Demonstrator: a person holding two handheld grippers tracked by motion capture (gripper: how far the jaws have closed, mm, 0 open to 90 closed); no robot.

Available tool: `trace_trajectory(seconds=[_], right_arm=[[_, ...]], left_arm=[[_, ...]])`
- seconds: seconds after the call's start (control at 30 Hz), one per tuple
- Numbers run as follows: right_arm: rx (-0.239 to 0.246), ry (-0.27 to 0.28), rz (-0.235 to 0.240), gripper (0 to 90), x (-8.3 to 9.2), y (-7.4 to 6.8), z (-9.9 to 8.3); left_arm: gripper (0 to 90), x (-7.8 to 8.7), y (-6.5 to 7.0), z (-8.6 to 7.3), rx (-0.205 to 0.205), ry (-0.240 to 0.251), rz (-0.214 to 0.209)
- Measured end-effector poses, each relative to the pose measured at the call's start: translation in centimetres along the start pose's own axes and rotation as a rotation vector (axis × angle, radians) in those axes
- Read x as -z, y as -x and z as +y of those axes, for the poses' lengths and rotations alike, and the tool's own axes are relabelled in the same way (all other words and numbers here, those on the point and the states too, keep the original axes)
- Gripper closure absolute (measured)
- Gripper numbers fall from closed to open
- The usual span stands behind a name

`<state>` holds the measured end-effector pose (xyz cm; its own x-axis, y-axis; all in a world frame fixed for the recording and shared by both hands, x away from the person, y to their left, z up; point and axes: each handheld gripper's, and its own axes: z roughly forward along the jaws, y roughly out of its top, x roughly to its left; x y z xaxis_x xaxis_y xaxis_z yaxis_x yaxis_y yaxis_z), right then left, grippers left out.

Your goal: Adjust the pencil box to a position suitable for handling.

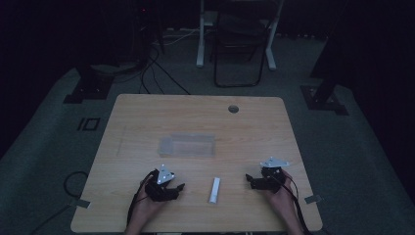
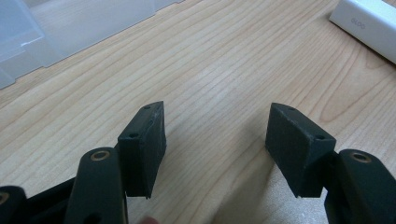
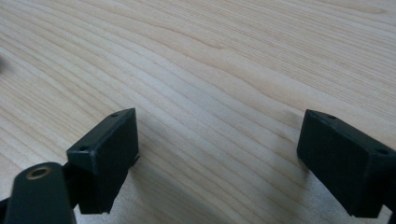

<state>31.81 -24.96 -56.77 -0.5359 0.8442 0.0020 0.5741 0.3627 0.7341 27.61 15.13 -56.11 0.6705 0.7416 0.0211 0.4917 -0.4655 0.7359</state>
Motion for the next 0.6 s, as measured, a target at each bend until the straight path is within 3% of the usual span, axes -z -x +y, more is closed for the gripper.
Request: trace_trajectory(seconds=[0.27, 0.6], right_arm=[[-0.003, 0.0, -0.003, 12.8, 0.0, -0.06, 0.0], [-0.002, 0.0, -0.003, 12.8, 0.0, -0.05, 0.0]], left_arm=[[39.3, 0.03, -0.16, -0.02, -0.001, 0.001, 0.0], [50.7, 0.33, -0.1, 0.51, -0.026, -0.023, 0.023]])
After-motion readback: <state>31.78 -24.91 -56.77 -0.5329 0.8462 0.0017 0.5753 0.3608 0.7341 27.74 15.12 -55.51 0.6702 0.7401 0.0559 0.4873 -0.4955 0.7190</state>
